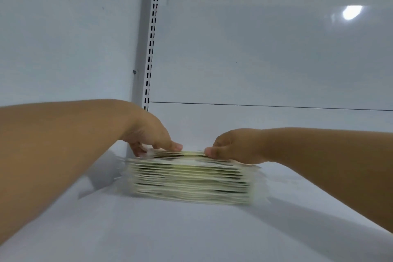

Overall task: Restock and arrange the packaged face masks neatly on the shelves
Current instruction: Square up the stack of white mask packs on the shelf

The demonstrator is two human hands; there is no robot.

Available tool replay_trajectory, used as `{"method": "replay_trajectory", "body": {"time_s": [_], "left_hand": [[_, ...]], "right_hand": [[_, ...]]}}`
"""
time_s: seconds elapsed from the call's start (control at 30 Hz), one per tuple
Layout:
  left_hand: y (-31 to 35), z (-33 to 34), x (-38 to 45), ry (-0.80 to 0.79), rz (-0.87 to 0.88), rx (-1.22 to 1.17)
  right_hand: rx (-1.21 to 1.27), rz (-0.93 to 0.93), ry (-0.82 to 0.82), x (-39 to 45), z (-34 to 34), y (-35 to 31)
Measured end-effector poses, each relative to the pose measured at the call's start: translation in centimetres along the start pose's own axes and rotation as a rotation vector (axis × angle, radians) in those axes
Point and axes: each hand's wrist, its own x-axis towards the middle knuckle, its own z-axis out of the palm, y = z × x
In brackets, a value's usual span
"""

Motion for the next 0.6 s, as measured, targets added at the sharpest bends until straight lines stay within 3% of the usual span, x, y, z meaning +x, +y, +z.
{"method": "replay_trajectory", "body": {"time_s": [0.27, 0.6], "left_hand": [[0.8, 1.1, -0.4, 0.086, 0.059, 0.42], [1.6, -0.5, -2.8, 0.175, 0.146, 0.335]], "right_hand": [[-0.119, -0.05, 0.086, 1.2, 0.9, 0.7], [0.044, -0.018, 0.209, -0.4, -0.5, 0.2]]}}
